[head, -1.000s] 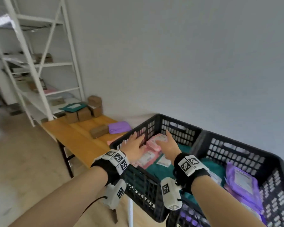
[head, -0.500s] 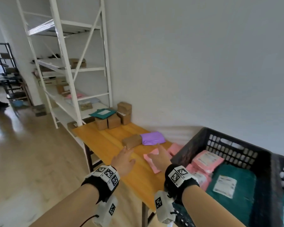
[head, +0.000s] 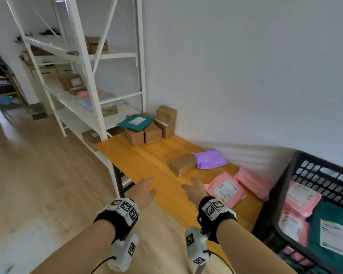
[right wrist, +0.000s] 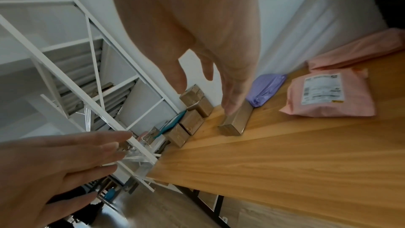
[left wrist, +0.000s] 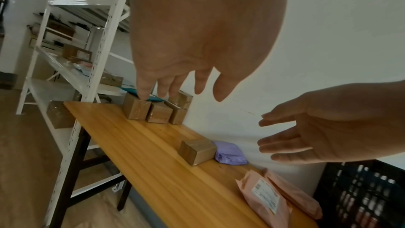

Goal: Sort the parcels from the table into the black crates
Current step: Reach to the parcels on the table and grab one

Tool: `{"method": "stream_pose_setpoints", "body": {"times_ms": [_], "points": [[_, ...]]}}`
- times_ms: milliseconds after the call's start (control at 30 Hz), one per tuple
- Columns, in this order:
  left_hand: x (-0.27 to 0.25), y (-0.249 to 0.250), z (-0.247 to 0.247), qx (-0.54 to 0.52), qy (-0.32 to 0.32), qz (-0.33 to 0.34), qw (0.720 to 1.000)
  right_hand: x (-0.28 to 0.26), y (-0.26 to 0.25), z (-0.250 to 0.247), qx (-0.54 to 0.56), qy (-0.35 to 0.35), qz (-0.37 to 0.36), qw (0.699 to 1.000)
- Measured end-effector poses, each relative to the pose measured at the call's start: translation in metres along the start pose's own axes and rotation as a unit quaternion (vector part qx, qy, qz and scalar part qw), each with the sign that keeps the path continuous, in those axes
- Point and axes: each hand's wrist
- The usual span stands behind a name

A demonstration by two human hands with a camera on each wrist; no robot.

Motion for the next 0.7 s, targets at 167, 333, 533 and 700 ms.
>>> {"method": "stream_pose_setpoints", "body": {"times_ms": [167, 333, 533, 700], "points": [[0.055, -0.031, -0.028, -0.046, 0.049, -0.013, 0.998, 0.059, -0.032, 0.04, 0.017, -0.023, 0.014, 0.999], [0.135, -0.062, -0.068, -0.048, 0.07, -0.03, 0.996, 0.158, -0.06, 0.079, 0.009, -0.026, 0.014, 1.0], [0.224, -0.086, -0.119, -0.016, 0.051, -0.063, 0.997, 0.244, -0.117, 0.107, 0.054, -0.042, 0.029, 0.997], [0.276, -0.112, -0.138, -0.043, 0.042, -0.089, 0.994, 0.292, -0.143, 0.128, 0.03, -0.027, 0.034, 0.999]]}}
Point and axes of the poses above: each hand's wrist, its own x-axis towards the middle knuckle, its own z-axis out of the palm, y = z × x
